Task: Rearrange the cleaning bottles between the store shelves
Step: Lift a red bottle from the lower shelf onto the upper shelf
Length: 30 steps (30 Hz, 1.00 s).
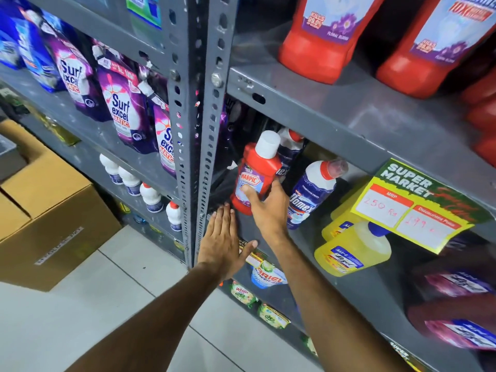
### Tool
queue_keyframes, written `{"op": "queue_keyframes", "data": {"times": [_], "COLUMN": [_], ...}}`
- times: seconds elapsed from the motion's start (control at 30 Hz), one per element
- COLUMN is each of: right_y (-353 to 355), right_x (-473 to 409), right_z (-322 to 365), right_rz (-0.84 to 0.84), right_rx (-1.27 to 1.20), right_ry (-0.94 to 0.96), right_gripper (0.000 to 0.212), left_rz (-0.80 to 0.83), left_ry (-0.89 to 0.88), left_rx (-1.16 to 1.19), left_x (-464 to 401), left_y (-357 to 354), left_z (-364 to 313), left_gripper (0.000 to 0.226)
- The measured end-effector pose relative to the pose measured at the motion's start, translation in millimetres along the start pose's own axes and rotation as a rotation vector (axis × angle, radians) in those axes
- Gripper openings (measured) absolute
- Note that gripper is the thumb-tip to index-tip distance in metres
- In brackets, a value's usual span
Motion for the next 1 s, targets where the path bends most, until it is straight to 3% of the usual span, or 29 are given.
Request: {"op": "queue_keyframes", "data": {"times": [0.2, 0.53, 0.73, 0.9, 1.0], "right_y": [7.9, 70.0, 125.2, 172.4, 199.8], "right_x": [12.3, 78.2, 109.9, 122.2, 121.1], "right_z": [3.0, 52.3, 126.3, 190.5, 225.5], "right_rz": [0.021, -0.014, -0.083, -0.173, -0.18], "right_rx": [0.026, -0.056, -0.107, -0.119, -0.141], "right_ry": [0.02, 0.067, 0.187, 0.314, 0.379], "right_gripper": [0.054, 0.047, 0.058, 0.04, 0.04], "left_rz": [0.093, -0.066, -0.283, -0.439, -0.515], "left_ry": [-0.036, -0.175, -0.278, -0.284, -0.297], "left_rx": [-0.026, -0.109, -0.091, -0.098, -0.081], "left_x": [2.5, 74.4, 123.5, 132.3, 129.8], "left_y": [20.0, 115.3, 214.6, 308.9, 351.0], "left_z": [1.2, -3.3, -9.8, -12.8, -16.8], "left_gripper": [0.107, 0.107, 0.104, 0.101, 0.099]}}
Point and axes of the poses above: each hand's wrist, its own x-axis away from the middle knuckle, its own y-axis out of the back of the hand, z = x × y, the point moved 8 cm from there along -x, towards the middle knuckle, and after that the axes turned 3 degrees about z, right-handed, at the moved point
